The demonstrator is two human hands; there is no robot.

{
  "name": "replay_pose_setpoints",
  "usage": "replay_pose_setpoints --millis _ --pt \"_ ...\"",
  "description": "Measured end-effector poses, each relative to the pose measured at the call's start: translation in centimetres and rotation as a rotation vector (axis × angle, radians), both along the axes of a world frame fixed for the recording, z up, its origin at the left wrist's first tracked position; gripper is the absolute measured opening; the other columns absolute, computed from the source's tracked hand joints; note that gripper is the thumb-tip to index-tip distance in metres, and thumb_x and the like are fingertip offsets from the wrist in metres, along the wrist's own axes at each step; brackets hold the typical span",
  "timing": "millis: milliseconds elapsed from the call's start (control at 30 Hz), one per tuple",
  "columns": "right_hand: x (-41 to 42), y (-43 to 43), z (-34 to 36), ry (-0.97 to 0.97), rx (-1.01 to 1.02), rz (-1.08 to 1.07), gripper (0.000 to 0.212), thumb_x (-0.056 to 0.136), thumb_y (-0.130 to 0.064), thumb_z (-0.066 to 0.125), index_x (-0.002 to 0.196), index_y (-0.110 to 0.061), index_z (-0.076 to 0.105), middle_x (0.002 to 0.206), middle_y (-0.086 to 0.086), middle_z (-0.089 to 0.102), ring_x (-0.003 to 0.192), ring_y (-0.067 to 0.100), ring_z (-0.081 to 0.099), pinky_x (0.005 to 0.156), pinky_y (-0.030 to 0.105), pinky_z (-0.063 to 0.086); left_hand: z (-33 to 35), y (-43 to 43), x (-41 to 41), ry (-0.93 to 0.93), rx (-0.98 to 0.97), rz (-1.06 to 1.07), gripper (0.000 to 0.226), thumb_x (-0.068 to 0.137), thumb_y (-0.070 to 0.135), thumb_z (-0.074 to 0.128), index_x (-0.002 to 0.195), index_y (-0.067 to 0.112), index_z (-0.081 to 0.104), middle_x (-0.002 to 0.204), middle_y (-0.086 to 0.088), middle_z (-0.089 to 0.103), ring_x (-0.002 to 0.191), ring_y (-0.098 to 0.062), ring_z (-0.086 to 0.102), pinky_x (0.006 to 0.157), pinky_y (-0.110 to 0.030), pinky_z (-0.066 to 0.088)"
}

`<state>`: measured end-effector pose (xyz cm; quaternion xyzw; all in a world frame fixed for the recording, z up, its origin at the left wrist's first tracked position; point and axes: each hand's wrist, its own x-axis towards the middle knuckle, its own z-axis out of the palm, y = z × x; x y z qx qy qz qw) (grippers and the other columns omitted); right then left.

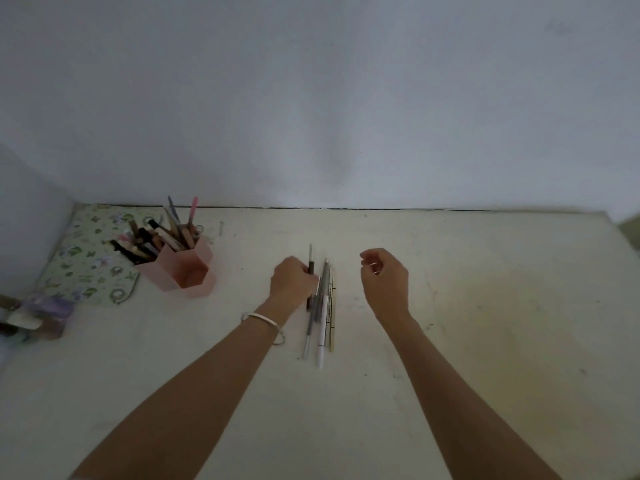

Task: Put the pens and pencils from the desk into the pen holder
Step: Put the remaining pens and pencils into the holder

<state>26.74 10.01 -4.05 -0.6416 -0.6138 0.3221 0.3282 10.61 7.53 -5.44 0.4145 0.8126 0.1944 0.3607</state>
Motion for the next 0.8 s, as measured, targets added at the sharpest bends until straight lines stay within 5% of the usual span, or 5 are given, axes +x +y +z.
replay_pose_setpoints --millis 100,300,433,567,800 --pt "-1.1 -0.1 -1.4 -0.129 -0.162 0.055 0.025 0.087 -0.003 0.051 0.103 -0.014 0.067 0.077 -0.008 0.060 0.061 0.002 0.054 0.052 0.006 0.039 3.1 0.6 -2.1 -0.021 0.218 0.134 0.018 0.083 0.019 0.067 0.099 0.011 0.064 0.088 -0.001 0.066 0.080 -0.020 0.065 0.069 -0.025 0.049" --pt "-4.6 -0.9 -2.8 -0.363 -0.306 0.199 0.030 0.086 0.008 0.041 0.111 0.000 0.056 0.103 0.017 0.062 0.088 0.029 0.061 0.075 0.036 0.051 6.7 -0.1 -4.5 -0.080 0.386 0.206 0.007 0.081 0.017 0.063 0.087 0.018 0.060 0.074 0.011 0.061 0.065 -0.001 0.055 0.052 -0.011 0.034" --pt "-5.3 -0.8 -3.1 -0.434 -0.318 0.209 0.030 0.088 0.009 0.037 0.113 -0.002 0.049 0.109 0.018 0.059 0.089 0.027 0.057 0.068 0.029 0.040 7.0 -1.2 -5.4 -0.069 0.419 0.190 0.015 0.080 0.014 0.064 0.093 0.019 0.059 0.075 0.014 0.062 0.067 0.001 0.058 0.052 -0.009 0.036" --pt "-5.9 -0.3 -2.7 -0.475 -0.407 0.175 0.016 0.093 0.003 0.041 0.106 -0.006 0.045 0.118 0.019 0.057 0.104 0.027 0.058 0.085 0.031 0.049 6.8 -1.8 -5.5 -0.090 0.449 0.189 0.019 0.082 0.006 0.066 0.095 0.016 0.055 0.076 0.014 0.059 0.062 0.000 0.057 0.044 -0.003 0.040" --pt "-7.0 -0.5 -2.7 -0.578 -0.375 0.199 0.031 0.096 0.000 0.038 0.126 0.002 0.044 0.128 0.017 0.050 0.118 0.029 0.051 0.099 0.032 0.043 6.2 -2.1 -5.3 -0.144 0.487 0.203 0.018 0.081 0.001 0.064 0.090 0.014 0.057 0.075 0.010 0.061 0.061 -0.001 0.057 0.046 -0.001 0.041"
